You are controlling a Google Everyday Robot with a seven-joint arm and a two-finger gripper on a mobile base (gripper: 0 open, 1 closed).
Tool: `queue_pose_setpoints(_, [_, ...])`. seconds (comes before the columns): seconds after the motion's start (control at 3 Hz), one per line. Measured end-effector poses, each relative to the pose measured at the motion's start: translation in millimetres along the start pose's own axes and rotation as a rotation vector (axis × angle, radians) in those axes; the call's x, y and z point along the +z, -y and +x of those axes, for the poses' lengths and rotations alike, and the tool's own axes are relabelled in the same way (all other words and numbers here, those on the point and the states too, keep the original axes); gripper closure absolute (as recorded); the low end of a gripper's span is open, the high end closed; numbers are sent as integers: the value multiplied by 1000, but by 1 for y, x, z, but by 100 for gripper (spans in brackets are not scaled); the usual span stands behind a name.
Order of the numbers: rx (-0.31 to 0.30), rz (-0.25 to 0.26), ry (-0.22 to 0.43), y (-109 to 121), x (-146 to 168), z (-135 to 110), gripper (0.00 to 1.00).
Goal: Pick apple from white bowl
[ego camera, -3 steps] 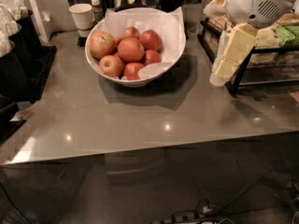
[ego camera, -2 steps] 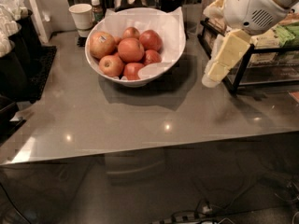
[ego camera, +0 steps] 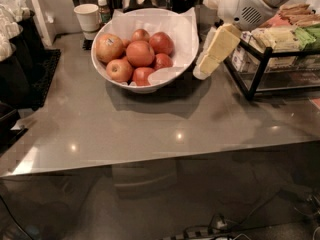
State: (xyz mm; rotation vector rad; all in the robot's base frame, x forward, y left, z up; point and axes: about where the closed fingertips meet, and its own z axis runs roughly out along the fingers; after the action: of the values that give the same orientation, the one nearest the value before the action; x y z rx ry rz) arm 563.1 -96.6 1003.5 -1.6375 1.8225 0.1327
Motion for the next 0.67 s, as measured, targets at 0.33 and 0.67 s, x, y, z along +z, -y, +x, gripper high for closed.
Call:
queue_pose_setpoints(0.33, [17,23,51,13,16,-9,0])
queue_pose_setpoints(0.67, [-12,18,124,29,50,-40,0])
